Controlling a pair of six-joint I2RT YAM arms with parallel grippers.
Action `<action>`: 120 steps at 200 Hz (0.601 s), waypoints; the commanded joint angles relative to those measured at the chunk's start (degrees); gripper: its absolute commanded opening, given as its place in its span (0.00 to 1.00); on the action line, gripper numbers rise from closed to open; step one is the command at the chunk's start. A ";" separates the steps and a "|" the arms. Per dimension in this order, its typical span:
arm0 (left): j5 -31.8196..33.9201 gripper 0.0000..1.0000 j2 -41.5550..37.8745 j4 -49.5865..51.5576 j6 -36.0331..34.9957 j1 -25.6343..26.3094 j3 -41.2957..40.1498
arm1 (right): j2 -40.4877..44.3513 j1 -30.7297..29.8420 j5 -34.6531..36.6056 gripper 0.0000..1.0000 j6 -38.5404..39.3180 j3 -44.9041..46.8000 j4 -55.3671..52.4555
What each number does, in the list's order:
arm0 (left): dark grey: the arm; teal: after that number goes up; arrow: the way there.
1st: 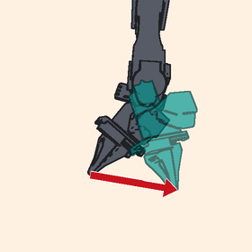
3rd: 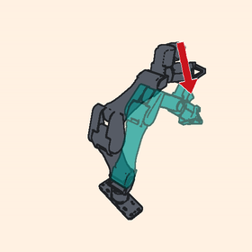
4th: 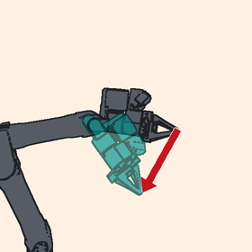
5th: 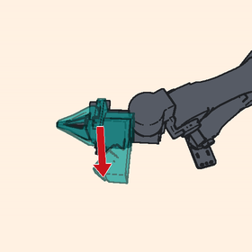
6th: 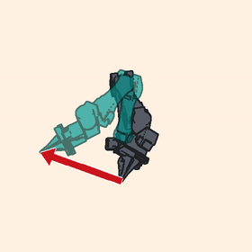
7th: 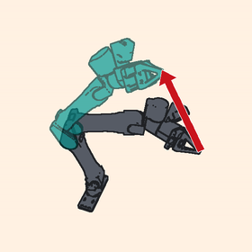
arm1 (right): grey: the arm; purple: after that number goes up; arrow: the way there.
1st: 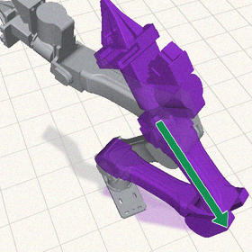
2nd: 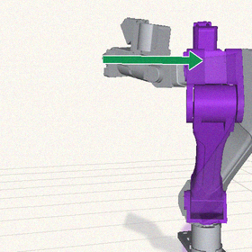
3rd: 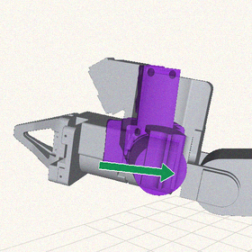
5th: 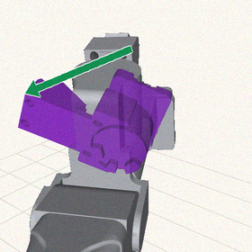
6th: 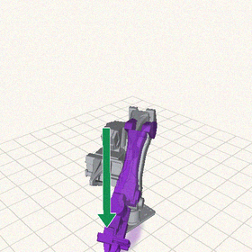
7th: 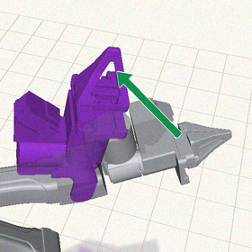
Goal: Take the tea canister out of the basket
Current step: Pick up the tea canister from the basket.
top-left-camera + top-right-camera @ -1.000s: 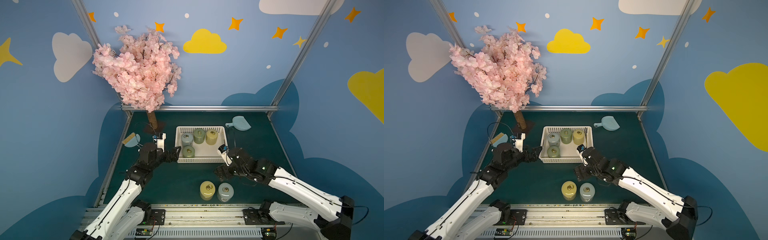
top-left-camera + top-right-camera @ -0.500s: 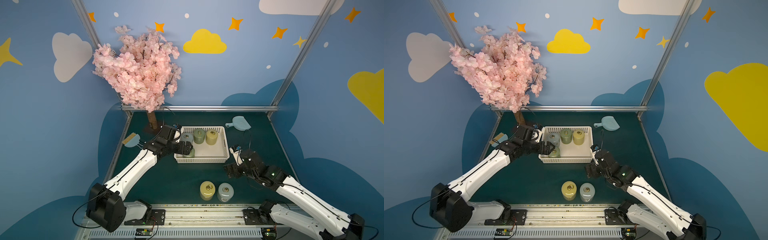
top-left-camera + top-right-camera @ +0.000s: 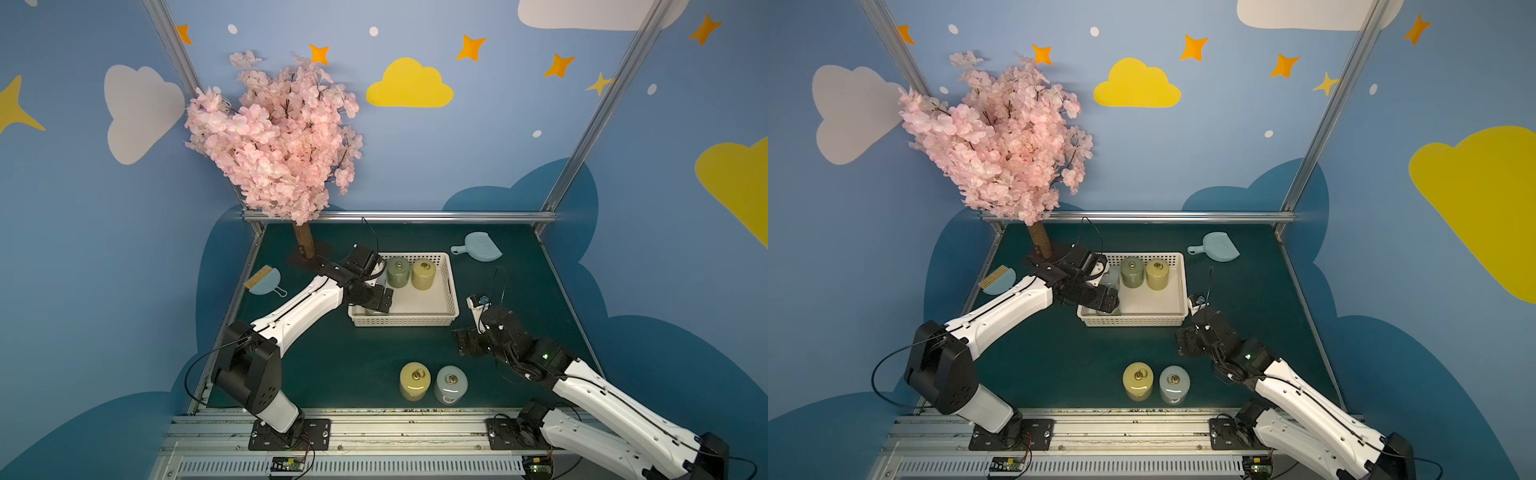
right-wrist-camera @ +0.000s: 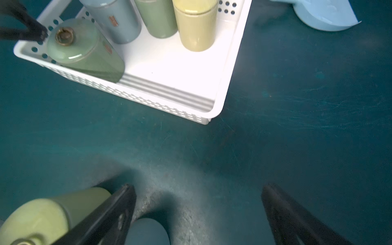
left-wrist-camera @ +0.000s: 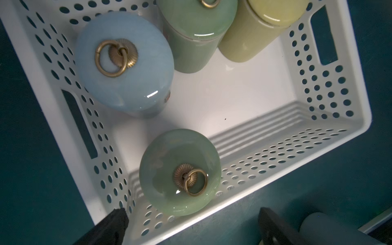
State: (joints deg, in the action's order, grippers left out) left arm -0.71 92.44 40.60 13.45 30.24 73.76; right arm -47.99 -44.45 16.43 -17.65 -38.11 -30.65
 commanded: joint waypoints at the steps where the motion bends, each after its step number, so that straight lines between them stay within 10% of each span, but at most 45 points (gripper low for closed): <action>1: 2.00 1.00 2.34 2.20 -1.12 0.26 1.88 | 0.70 0.17 1.40 0.99 -0.72 2.55 3.75; 120: 3.43 0.97 10.56 3.19 -2.23 1.38 5.17 | -0.12 0.23 1.33 0.99 -2.23 3.69 5.43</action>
State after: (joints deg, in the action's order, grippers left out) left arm 1.87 102.28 42.02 11.88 31.31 78.00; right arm -48.18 -44.45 17.15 -19.51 -34.39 -26.72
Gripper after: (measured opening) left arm 0.978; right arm 0.986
